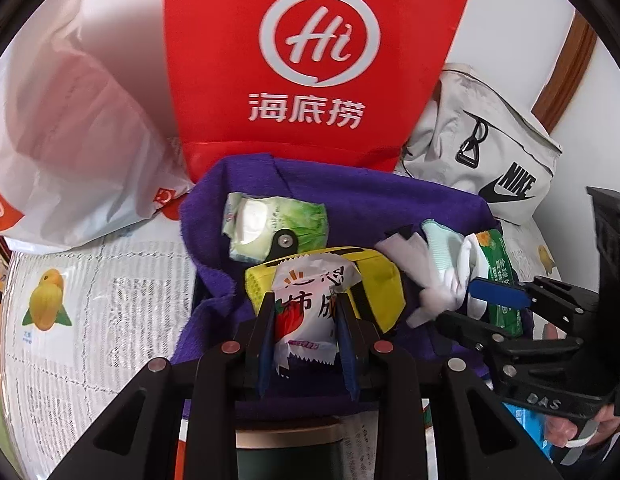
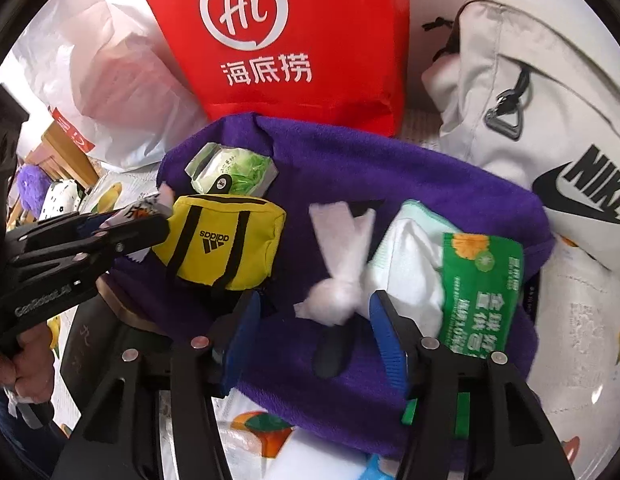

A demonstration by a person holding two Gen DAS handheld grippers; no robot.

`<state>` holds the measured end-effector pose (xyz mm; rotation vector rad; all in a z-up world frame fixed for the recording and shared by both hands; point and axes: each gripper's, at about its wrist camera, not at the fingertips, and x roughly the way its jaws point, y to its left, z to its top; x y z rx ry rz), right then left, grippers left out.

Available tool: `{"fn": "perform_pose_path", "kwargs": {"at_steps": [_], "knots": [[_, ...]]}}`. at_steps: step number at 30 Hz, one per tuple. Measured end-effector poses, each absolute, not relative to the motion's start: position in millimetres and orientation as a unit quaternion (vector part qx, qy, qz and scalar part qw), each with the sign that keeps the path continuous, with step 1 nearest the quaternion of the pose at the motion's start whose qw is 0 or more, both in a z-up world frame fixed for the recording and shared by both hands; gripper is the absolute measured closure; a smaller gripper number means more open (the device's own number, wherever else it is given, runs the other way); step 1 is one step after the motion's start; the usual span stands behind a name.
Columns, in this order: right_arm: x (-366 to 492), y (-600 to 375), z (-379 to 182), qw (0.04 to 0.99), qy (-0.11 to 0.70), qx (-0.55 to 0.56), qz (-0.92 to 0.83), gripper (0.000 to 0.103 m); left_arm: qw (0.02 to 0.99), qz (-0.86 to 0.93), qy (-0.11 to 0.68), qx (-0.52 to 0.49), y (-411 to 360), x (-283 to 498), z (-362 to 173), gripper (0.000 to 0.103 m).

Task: Organize soft objects
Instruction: 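Lower packet onto yellow pouch with left tool while right tool drops wipe on towel, then open both tools and withdraw them from the purple towel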

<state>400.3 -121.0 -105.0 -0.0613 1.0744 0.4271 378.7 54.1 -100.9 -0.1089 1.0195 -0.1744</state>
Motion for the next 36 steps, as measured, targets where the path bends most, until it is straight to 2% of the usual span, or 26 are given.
{"fn": "perform_pose_path", "kwargs": {"at_steps": [10, 19, 21, 23, 26, 36], "knots": [[365, -162, -69, 0.864, 0.467, 0.000, 0.187, 0.046, 0.856, -0.102, 0.505, -0.041, 26, 398, -113, 0.075], [337, -194, -65, 0.871, 0.459, 0.008, 0.173, 0.046, 0.848, -0.085, 0.522, -0.024, 17, 411, -132, 0.070], [334, -196, -66, 0.871, 0.460, 0.007, 0.172, 0.046, 0.847, -0.087, 0.523, -0.021, 15, 410, -133, 0.058], [331, -197, -68, 0.871, 0.461, 0.009, 0.172, 0.046, 0.847, -0.090, 0.523, -0.023, 14, 408, -131, 0.053], [324, -200, -70, 0.868, 0.465, 0.016, 0.175, 0.046, 0.850, -0.084, 0.520, -0.015, 11, 402, -124, 0.040], [290, -214, -64, 0.870, 0.464, 0.025, 0.163, 0.046, 0.861, -0.060, 0.504, 0.017, 11, 369, -96, 0.037]]}}
